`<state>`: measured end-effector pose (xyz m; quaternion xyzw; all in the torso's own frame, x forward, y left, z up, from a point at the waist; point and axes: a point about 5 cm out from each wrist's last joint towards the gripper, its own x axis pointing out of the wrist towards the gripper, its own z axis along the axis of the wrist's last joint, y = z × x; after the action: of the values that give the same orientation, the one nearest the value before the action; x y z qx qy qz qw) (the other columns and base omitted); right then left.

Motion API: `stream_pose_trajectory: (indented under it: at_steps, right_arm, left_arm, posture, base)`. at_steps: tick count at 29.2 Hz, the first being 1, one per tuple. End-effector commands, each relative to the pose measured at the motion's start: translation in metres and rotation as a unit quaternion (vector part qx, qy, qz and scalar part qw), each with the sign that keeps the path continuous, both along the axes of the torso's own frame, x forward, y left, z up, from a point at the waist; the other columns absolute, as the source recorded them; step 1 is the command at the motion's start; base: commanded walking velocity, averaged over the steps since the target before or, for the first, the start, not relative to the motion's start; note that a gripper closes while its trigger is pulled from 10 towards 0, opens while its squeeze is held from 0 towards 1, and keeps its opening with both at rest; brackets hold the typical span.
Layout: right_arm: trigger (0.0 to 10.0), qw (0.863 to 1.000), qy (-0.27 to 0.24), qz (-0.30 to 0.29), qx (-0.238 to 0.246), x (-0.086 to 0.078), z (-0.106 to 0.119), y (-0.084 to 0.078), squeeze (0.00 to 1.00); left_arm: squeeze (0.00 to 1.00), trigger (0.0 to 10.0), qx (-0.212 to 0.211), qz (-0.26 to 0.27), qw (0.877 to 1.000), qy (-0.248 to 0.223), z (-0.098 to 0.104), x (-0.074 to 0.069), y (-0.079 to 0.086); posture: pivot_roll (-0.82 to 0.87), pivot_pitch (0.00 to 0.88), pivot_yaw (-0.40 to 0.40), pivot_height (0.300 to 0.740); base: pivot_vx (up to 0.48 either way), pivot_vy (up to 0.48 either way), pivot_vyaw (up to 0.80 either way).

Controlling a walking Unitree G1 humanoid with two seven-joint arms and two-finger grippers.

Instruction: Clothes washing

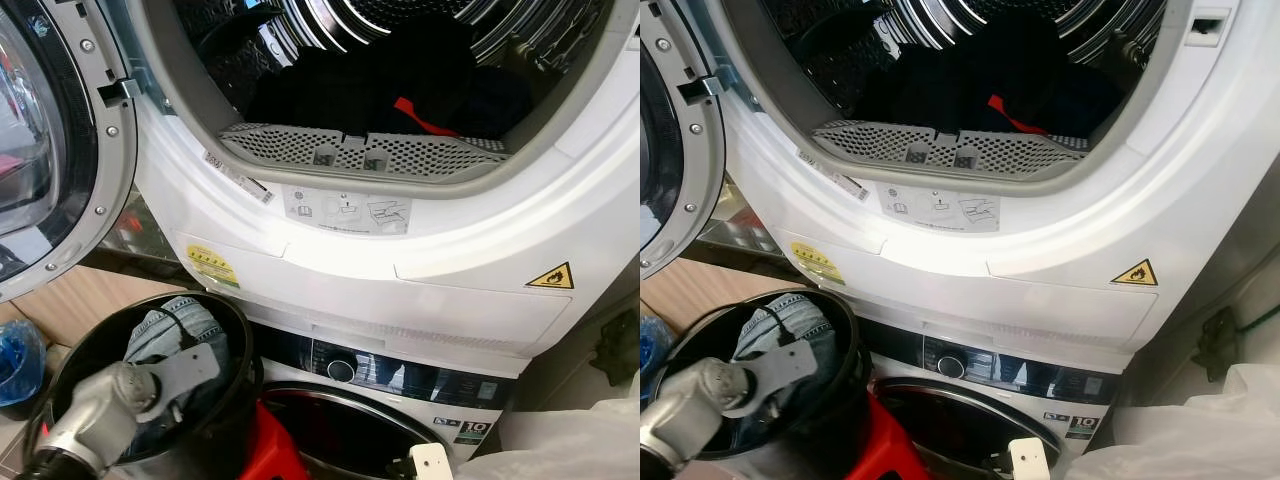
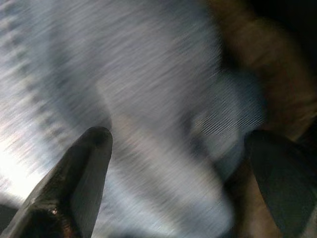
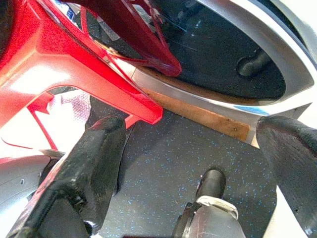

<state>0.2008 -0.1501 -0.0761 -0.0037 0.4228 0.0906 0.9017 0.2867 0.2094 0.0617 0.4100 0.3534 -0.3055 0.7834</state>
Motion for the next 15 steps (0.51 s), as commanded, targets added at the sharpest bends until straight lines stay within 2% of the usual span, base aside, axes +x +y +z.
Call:
stream_pose_trajectory:
  at_steps: [1, 4, 6, 8, 11, 12, 15]
  right_arm:
    - [10.0, 1.000, 0.000, 0.003, 0.004, -0.002, -0.001, 0.004, 0.00]
    - [10.0, 1.000, -0.001, 0.002, 0.002, -0.002, -0.001, 0.002, 0.00]
    - [10.0, 1.000, -0.001, 0.002, 0.002, -0.002, -0.001, 0.001, 0.00]
    - [10.0, 1.000, -0.001, 0.003, 0.001, -0.002, -0.001, 0.001, 0.00]
    - [10.0, 1.000, -0.001, 0.003, 0.000, -0.002, -0.001, 0.000, 0.00]
    - [10.0, 1.000, -0.001, 0.003, 0.000, -0.003, -0.001, 0.000, 0.00]
    - [10.0, 1.000, -0.001, 0.004, 0.000, -0.003, -0.001, 0.000, 0.00]
  left_arm:
    - [0.00, 10.0, -0.003, -0.012, 1.000, 0.007, -0.003, 0.000, -0.002]
    - [0.00, 10.0, -0.015, -0.041, 0.999, 0.011, -0.004, 0.002, -0.018]
    - [0.00, 10.0, -0.006, -0.046, 0.999, 0.013, -0.004, 0.003, -0.019]
    - [0.00, 10.0, 0.043, -0.045, 0.998, 0.008, -0.009, 0.005, -0.015]
    - [0.00, 10.0, 0.058, -0.045, 0.997, 0.007, -0.011, 0.005, -0.013]
    - [0.00, 10.0, 0.080, -0.042, 0.996, 0.000, -0.014, 0.007, -0.011]
    - [0.00, 10.0, 0.107, -0.033, 0.994, -0.004, -0.019, 0.009, -0.007]
  posture:
    - [-0.04, 0.056, 0.108, 0.740]
    - [-0.04, 0.056, 0.106, 0.740]
    - [-0.04, 0.055, 0.106, 0.740]
    - [-0.05, 0.056, 0.106, 0.740]
    - [-0.05, 0.056, 0.106, 0.740]
    - [-0.05, 0.055, 0.106, 0.740]
    - [-0.05, 0.053, 0.104, 0.740]
  base:
    - [0.000, 0.000, 0.00]
    - [0.000, 0.000, 0.00]
    - [0.000, 0.000, 0.00]
    - [0.000, 0.000, 0.00]
    - [0.000, 0.000, 0.00]
    - [0.000, 0.000, 0.00]
    - [0.000, 0.000, 0.00]
